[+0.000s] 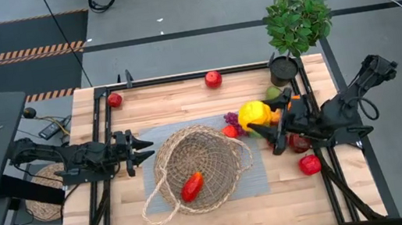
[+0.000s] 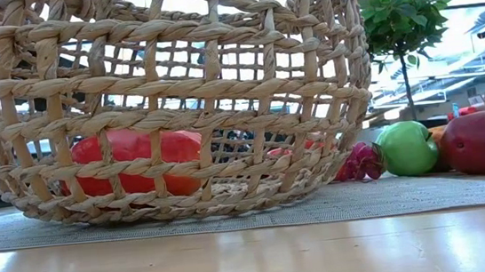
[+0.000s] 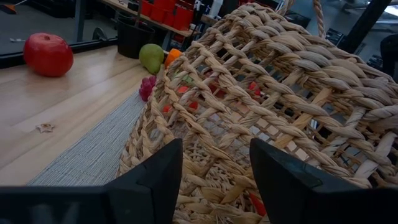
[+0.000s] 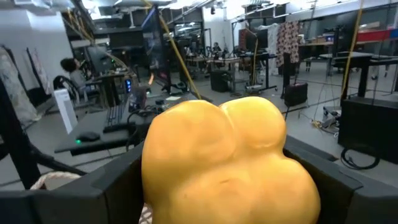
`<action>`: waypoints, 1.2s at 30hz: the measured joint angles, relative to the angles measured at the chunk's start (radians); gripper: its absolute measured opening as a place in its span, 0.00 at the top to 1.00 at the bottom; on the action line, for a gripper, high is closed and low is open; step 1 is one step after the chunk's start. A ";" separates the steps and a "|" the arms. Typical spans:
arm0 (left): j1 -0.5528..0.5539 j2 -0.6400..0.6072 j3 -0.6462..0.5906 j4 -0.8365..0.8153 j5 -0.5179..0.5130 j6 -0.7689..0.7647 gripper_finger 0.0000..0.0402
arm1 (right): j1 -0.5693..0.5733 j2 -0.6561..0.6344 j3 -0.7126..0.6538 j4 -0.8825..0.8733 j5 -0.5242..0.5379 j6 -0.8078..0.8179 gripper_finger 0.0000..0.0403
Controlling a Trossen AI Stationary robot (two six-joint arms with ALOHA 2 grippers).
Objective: Build produce basket
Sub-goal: Put the yellow bell pepper into the brown basket
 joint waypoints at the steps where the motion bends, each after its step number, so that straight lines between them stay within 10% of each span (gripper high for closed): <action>1: 0.000 0.000 0.000 0.000 0.000 0.000 0.52 | -0.006 0.009 0.006 -0.001 -0.013 0.000 0.20; 36: 0.000 0.000 0.000 0.000 0.000 0.000 0.51 | -0.132 0.361 0.324 -0.074 -0.252 -0.010 0.20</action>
